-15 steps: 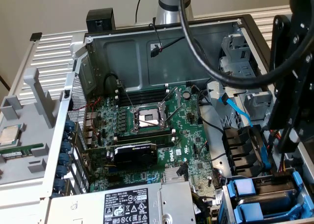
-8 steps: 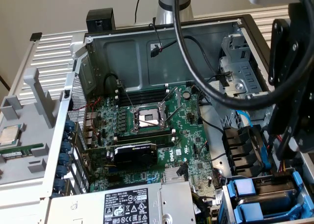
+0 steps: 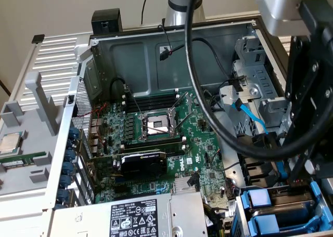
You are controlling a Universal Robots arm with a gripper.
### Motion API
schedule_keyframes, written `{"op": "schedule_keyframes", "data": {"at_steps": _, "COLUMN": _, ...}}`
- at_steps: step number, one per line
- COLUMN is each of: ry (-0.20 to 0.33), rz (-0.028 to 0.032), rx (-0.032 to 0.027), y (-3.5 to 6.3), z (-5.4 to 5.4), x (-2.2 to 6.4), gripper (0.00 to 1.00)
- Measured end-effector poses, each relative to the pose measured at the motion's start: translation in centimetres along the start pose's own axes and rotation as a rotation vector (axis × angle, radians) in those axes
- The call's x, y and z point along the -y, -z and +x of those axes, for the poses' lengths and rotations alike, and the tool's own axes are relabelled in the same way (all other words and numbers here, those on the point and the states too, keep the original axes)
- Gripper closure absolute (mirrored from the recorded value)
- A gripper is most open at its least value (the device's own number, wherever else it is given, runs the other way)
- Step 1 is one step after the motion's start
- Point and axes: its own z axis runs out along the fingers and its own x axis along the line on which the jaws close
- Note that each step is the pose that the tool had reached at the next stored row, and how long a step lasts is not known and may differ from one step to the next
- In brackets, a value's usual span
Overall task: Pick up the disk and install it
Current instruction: 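Insert the second disk wire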
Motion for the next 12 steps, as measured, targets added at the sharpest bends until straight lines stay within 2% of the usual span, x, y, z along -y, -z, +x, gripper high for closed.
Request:
{"op": "schedule_keyframes", "data": {"at_steps": 4, "ry": 0.0, "rz": -0.0003, "rx": 0.0052, "y": -0.72, "z": 0.2, "x": -0.1, "gripper": 0.63}}
{"op": "schedule_keyframes", "data": {"at_steps": 8, "ry": 0.001, "rz": -0.0005, "rx": 0.0155, "y": -1.31, "z": 0.6, "x": -0.39, "gripper": 0.63}}
{"op": "schedule_keyframes", "data": {"at_steps": 9, "ry": 0.001, "rz": -0.0007, "rx": 0.0192, "y": -1.4, "z": 0.7, "x": -0.44, "gripper": 0.63}}
{"op": "schedule_keyframes", "data": {"at_steps": 12, "ry": 0.002, "rz": -0.0016, "rx": 0.0397, "y": -1.66, "z": 1.0, "x": -0.51, "gripper": 0.63}}
